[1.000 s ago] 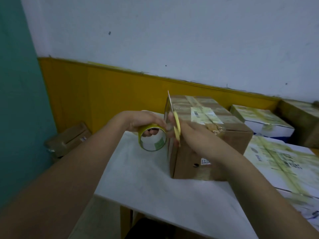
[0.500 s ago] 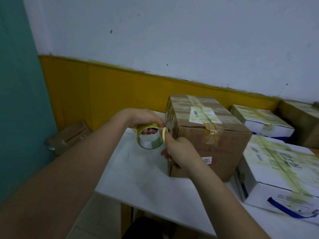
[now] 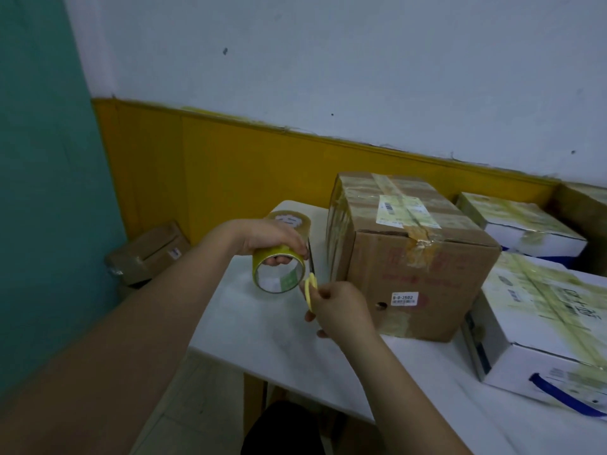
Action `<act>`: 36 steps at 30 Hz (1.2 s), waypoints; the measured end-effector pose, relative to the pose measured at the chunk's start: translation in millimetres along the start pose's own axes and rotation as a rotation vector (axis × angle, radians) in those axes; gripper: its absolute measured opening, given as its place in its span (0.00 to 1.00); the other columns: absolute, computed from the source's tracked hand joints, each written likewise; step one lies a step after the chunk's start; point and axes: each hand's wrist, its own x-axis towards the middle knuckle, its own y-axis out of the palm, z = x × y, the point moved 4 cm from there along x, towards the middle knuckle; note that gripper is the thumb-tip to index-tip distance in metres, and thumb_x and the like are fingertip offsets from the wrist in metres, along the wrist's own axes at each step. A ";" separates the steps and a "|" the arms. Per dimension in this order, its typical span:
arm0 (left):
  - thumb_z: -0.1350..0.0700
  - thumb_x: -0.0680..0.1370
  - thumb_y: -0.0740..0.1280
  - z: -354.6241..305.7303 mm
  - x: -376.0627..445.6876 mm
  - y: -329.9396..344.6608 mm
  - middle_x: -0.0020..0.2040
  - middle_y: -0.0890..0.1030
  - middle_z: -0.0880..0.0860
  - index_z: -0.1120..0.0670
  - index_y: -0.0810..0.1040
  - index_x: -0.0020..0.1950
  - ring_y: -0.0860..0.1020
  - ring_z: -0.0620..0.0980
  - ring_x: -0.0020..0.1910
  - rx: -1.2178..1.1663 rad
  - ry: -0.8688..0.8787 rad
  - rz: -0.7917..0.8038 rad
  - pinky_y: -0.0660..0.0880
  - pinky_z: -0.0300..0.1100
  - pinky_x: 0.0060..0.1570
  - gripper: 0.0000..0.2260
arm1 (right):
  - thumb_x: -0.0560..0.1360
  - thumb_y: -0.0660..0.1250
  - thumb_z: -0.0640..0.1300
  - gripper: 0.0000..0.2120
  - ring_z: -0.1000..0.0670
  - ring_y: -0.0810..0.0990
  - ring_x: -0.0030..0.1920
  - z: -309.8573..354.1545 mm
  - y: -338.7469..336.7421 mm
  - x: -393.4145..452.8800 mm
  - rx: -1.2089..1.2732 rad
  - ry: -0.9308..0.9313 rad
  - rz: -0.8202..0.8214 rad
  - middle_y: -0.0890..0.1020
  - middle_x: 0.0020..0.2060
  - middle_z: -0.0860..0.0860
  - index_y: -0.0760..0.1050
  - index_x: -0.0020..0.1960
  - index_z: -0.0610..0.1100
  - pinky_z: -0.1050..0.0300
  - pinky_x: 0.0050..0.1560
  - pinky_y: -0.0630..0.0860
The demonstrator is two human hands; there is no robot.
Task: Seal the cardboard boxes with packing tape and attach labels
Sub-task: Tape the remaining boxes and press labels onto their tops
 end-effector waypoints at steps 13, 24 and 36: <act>0.61 0.82 0.63 65.7 -85.2 22.7 0.46 0.79 0.63 0.58 0.82 0.53 0.77 0.57 0.43 -0.335 0.022 -0.412 0.77 0.38 0.31 0.08 | 0.78 0.66 0.58 0.24 0.45 0.80 0.57 -6.7 46.8 4.6 -0.527 0.018 -0.047 0.79 0.58 0.45 0.70 0.62 0.40 0.59 0.44 0.69; 0.63 0.82 0.63 61.0 -138.6 76.5 0.47 0.82 0.58 0.62 0.76 0.62 0.81 0.41 0.35 -0.394 0.096 -0.631 0.77 0.31 0.35 0.10 | 0.75 0.67 0.63 0.18 0.59 0.77 0.41 45.1 51.0 -11.2 0.037 -0.373 0.004 0.83 0.43 0.57 0.83 0.48 0.49 0.63 0.42 0.70; 0.55 0.84 0.62 91.3 -186.9 96.7 0.40 0.83 0.33 0.48 0.52 0.82 0.77 0.29 0.35 -0.348 -0.116 -0.665 0.70 0.23 0.37 0.29 | 0.78 0.70 0.49 0.14 0.55 0.71 0.33 62.5 88.1 -35.3 -0.127 -0.486 0.068 0.75 0.32 0.52 0.74 0.37 0.44 0.65 0.32 0.63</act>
